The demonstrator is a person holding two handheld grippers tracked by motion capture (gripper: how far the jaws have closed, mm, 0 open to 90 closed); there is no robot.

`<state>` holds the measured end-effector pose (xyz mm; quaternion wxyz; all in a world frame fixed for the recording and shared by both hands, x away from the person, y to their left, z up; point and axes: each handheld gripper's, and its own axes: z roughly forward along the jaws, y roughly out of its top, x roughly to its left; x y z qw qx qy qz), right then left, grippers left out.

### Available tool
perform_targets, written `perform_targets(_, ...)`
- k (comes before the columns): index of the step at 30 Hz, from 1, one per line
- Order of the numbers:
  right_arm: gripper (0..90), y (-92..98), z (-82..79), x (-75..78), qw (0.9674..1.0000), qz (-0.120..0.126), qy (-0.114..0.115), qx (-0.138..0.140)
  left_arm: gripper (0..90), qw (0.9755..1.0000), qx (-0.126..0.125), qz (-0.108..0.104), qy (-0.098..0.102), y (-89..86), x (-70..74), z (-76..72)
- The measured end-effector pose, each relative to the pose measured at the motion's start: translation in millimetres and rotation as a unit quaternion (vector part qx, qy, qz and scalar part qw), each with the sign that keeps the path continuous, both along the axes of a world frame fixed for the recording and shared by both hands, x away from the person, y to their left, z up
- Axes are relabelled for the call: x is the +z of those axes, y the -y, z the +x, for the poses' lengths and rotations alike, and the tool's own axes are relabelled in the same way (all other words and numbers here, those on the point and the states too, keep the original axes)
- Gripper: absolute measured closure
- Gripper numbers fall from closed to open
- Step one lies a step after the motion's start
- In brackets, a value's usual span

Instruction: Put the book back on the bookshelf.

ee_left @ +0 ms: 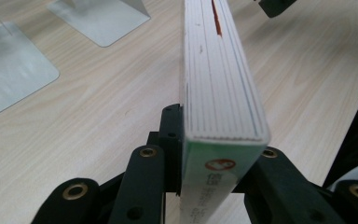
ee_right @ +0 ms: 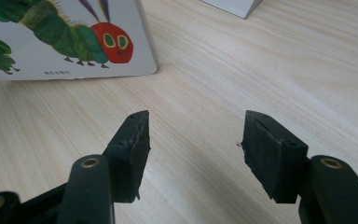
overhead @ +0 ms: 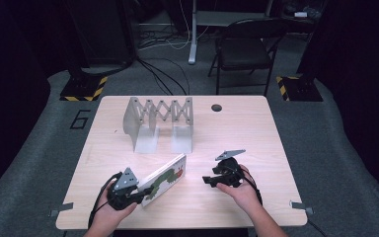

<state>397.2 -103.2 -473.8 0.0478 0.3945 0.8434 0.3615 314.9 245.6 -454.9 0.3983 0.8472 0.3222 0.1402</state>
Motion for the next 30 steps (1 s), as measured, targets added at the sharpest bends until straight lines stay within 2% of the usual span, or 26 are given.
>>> perform_targets(8, 41.2, -0.3, 0.2, -0.8, 1.0000, -0.002, -0.001, -0.001, 74.3, 1.0000, 0.002, -0.001, -0.008, -7.9, -2.9, -3.5)
perform_targets(12, 41.2, 0.3, 0.6, -0.6, 1.0000, -0.003, -0.004, 0.001, 73.7, 0.9999, 0.004, 0.003, -0.010, -7.0, -3.2, -4.6)
perform_targets(15, 41.2, 0.4, 0.2, -0.6, 1.0000, -0.004, -0.004, 0.001, 72.7, 0.9998, 0.004, 0.017, -0.013, -6.7, -5.5, -5.5)
perform_targets(19, 41.2, 0.8, 0.2, -0.5, 1.0000, -0.003, -0.004, 0.001, 71.6, 0.9998, 0.008, 0.014, -0.012, -6.8, -5.4, -5.2)
perform_targets(23, 41.1, 0.8, 0.3, -1.1, 1.0000, -0.003, -0.004, 0.001, 66.7, 0.9999, 0.011, 0.000, -0.007, -7.1, -4.1, -4.2)
perform_targets(25, 41.1, 0.5, 0.3, -1.3, 1.0000, -0.003, -0.005, 0.000, 65.4, 0.9999, 0.015, 0.002, 0.001, -6.4, -4.7, -3.5)
perform_targets(30, 41.1, -0.3, -0.1, -1.5, 1.0000, 0.000, -0.006, -0.001, 63.0, 0.9996, 0.028, -0.003, -0.002, -4.6, -5.1, -1.5)
